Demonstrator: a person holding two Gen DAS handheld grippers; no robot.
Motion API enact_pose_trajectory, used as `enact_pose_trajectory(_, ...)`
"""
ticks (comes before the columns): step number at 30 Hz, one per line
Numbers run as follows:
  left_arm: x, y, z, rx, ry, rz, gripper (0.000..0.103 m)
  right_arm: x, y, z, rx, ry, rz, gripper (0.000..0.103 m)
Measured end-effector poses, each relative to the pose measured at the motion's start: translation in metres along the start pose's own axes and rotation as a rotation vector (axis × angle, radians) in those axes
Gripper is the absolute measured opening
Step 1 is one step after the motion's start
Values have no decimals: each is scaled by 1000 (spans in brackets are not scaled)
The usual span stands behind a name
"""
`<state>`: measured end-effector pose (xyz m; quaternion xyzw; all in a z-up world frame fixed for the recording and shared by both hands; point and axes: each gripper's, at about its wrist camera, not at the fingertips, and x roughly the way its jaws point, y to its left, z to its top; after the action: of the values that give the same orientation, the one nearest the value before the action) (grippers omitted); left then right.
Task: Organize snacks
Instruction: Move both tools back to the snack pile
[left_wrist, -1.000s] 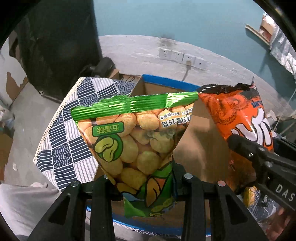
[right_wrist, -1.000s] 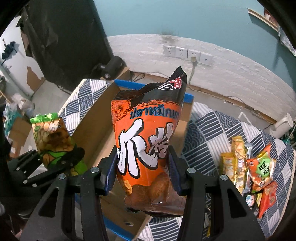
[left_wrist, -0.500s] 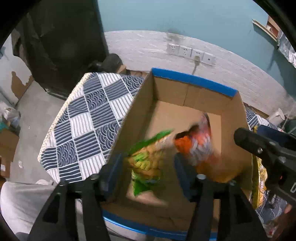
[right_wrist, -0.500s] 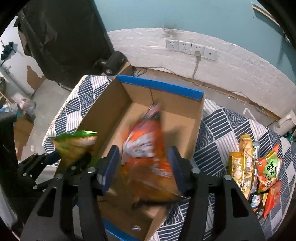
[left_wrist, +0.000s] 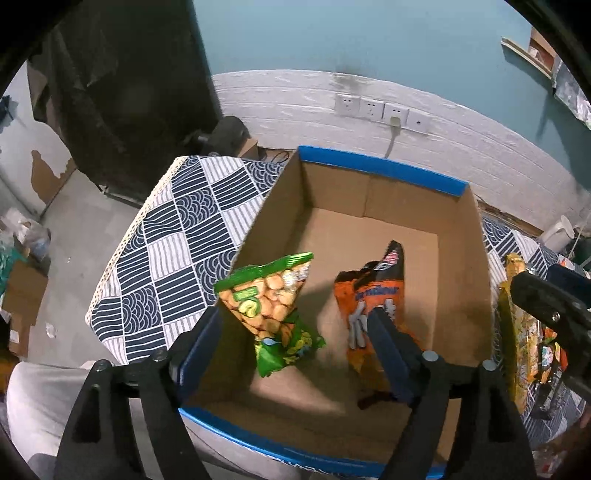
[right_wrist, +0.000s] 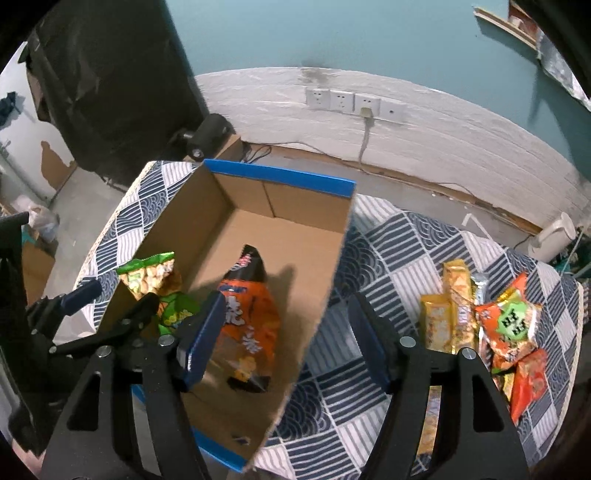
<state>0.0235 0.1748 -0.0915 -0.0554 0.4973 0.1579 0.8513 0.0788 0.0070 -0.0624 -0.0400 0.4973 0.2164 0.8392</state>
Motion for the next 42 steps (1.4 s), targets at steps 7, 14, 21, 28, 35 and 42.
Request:
enact_pose_trajectory(7, -9, -31, -5, 54, 3, -13, 82, -20, -27, -13, 19, -25, -42, 76)
enact_pose_trajectory(14, -19, -68, -9, 109, -3, -37, 82, -40, -70, -34, 58, -43, -94, 76)
enact_pose_trajectory(21, -31, -116, -13, 189, -12, -74, 82, -56, -121, -64, 145, -29, -144, 76)
enact_pose_trajectory(28, -35, -158, -24, 231, 25, -135, 82, -68, -174, -95, 242, -19, -195, 77)
enact_pose_trajectory(35, -26, -195, -42, 270, 78, -168, 82, -65, -216, -128, 310, 6, -271, 83)
enact_pose_trajectory(42, -10, -219, -57, 283, 114, -164, 82, -58, -243, -153, 369, 49, -311, 83)
